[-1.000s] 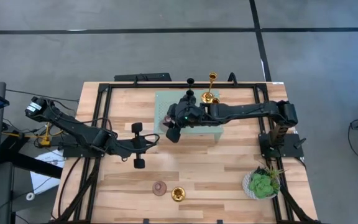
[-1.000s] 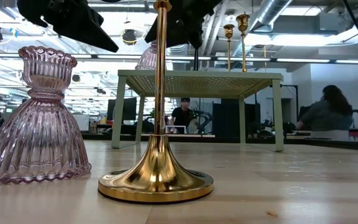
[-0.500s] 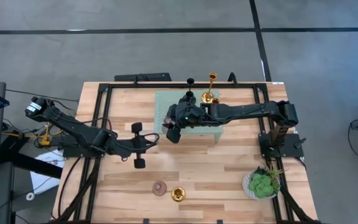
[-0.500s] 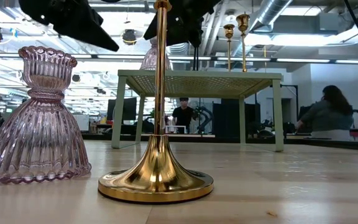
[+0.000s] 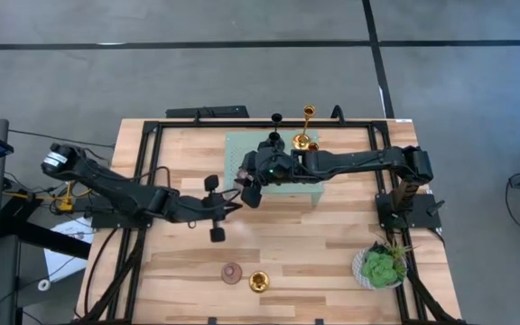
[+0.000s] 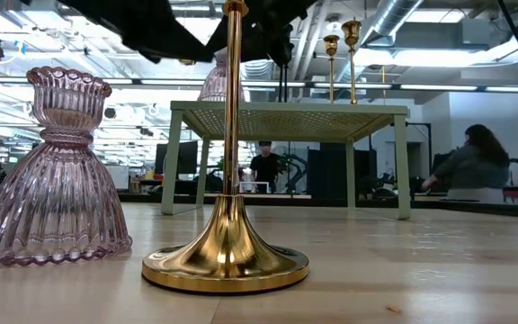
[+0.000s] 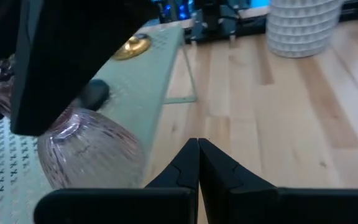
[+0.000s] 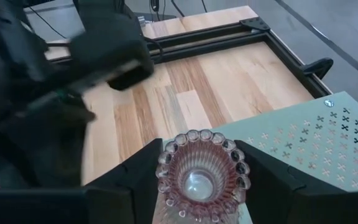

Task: Pick & Place candle stick holders
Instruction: Put the right pink candle holder on the shelf

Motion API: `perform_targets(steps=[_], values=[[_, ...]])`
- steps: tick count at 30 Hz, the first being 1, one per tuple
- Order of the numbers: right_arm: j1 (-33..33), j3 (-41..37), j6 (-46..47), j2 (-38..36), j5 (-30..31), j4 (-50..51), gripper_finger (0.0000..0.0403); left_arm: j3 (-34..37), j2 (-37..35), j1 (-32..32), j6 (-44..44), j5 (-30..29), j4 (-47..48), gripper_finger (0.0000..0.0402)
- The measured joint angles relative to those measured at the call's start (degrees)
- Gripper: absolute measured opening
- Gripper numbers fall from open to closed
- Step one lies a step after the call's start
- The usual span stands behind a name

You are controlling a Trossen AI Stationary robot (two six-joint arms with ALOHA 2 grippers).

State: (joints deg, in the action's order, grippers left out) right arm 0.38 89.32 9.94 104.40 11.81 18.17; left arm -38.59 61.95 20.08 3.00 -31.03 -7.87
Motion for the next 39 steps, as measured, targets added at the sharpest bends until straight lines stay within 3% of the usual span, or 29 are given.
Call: perform_targets(steps=[5,12,39], values=[[0.0,0.0,0.0,0.0,0.0,0.0,0.0186,0.0,1.3,-3.7,0.2,0.7,-1.8,0.0003],[0.0,0.0,-0.9,0.0,0.0,-0.4,0.0186,0.0,1.7,-7.9,-0.2,8.4,-4.0,0.0003],[1.2,0.0,-1.5,-0.4,0.1,-0.7,0.0197,0.0,2.8,-12.0,-0.2,8.2,-4.2,0.0003]])
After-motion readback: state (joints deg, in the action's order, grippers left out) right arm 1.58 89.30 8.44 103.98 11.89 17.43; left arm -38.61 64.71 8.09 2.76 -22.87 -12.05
